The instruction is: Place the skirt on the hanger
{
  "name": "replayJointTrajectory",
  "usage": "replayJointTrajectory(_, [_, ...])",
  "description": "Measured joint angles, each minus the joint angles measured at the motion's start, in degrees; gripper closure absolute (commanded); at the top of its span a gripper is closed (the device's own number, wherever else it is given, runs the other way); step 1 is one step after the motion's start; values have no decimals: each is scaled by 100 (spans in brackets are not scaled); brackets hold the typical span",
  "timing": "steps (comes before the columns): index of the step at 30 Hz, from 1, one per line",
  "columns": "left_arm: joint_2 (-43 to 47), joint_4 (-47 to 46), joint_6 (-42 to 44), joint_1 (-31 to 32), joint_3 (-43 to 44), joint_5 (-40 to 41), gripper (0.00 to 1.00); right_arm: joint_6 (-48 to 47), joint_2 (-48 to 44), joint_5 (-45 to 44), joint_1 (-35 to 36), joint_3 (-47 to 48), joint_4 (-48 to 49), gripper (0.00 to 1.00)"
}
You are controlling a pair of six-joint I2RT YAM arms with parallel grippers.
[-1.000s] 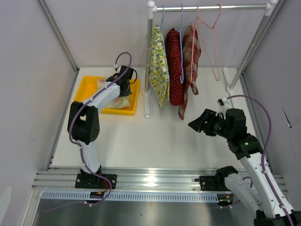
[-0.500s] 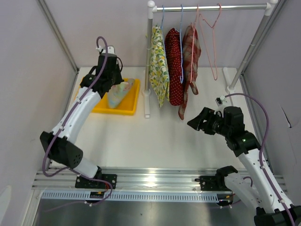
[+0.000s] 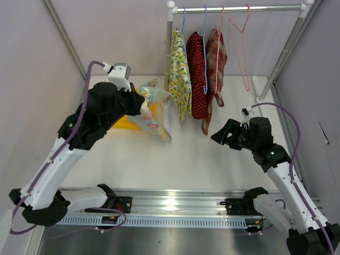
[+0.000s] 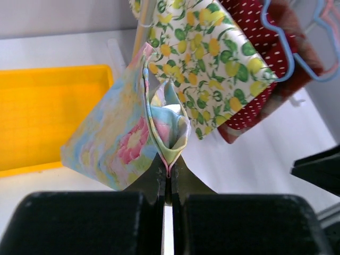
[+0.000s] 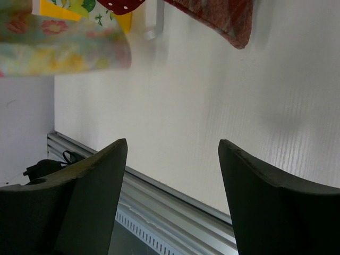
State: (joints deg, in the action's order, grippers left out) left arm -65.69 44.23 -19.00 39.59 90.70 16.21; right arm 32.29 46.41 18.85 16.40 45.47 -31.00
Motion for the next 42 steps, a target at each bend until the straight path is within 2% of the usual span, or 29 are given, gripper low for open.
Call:
replayJointTrajectory(7, [551,-9,-111,343,-87,-507,100,-2,146,-63,2,0,57,25])
replayJointTrajectory(12, [671,-203,-284,546,-686,-984,100,9,197,-63,72,-2,184,26])
replayJointTrajectory(15, [511,-243,-356,892,-955,-1224,100,20,188,-107,225,-4,262,26])
replayJointTrajectory(23, [-90,-474,-450,2135,-667,-1646,100,22,48,-278,363,-118,269,25])
replayJointTrajectory(30, [-55,-715,-610,2402,-527,-1639,100,22,26,-382,363,-118,264,25])
replayJointTrajectory(32, [136,-822,-728,2356,-868,-1443,100,22,26,-404,363,-118,264,25])
replayJointTrajectory(34, [490,-981,-977,2170,-1580,-1290,100,22,26,-424,363,-122,267,25])
replayJointTrajectory(38, [1025,-1488,-1580,1235,-3589,-1163,100,22,26,-446,363,-210,286,25])
replayJointTrajectory(40, [970,-1770,-1886,841,-4588,-1154,100,22,24,-444,363,-286,295,25])
replayJointTrajectory(42, [715,-2037,-2153,748,-5309,-1235,100,26,24,-444,376,-396,302,25])
